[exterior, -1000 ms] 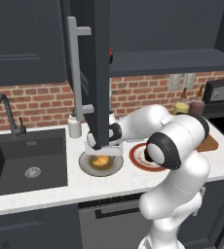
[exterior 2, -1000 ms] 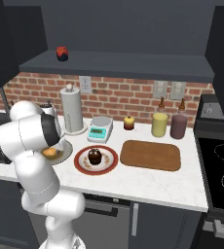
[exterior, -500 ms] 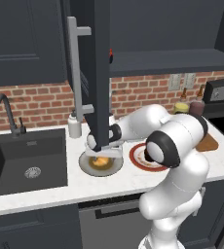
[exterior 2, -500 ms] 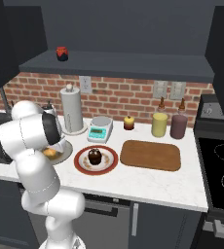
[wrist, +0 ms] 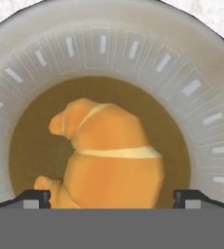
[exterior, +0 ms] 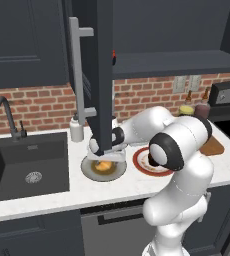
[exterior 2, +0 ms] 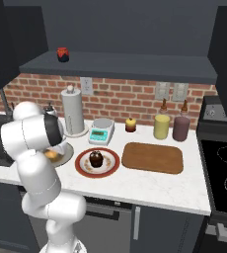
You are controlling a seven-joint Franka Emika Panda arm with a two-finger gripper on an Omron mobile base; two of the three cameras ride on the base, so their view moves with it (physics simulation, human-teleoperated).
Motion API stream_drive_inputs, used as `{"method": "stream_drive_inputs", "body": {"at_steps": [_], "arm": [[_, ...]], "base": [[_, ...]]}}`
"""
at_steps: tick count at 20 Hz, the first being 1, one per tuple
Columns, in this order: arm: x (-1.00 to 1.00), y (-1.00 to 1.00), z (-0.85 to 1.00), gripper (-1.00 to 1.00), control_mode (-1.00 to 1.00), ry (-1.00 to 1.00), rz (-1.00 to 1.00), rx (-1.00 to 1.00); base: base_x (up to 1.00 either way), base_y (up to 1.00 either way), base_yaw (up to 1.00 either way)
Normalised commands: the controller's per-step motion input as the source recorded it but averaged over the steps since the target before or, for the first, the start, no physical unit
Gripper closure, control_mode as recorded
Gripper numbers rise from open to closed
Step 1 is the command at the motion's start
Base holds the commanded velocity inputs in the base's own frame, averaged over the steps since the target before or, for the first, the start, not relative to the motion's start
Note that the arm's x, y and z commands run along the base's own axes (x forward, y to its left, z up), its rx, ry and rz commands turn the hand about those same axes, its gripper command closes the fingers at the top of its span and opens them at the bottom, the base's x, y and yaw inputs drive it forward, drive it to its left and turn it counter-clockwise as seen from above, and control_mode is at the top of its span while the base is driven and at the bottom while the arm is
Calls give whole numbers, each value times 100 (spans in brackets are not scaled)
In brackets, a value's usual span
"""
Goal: From the different types of pastries on the counter, select a croissant and place it on the cutting board. Then retrieve a jar of jam from the cabinet and place it alongside the croissant on the cutting board.
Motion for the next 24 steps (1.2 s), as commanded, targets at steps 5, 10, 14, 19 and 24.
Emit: {"method": "stream_drive_inputs", "body": {"at_steps": [5,10,14,19,24], "arm": [[3,0,-4,-100,-100,-3,-1,0],[0,0,-21,-100,-100,-3,-1,0],[0,0,-23,-100,-100,-5,0,-1],[0,0,2,100,-100,-1,-3,0],[0,-8,53,100,-100,-1,-4,7]], "base": [[0,0,0],[0,0,0],[0,0,0],[0,0,0],[0,0,0]]}}
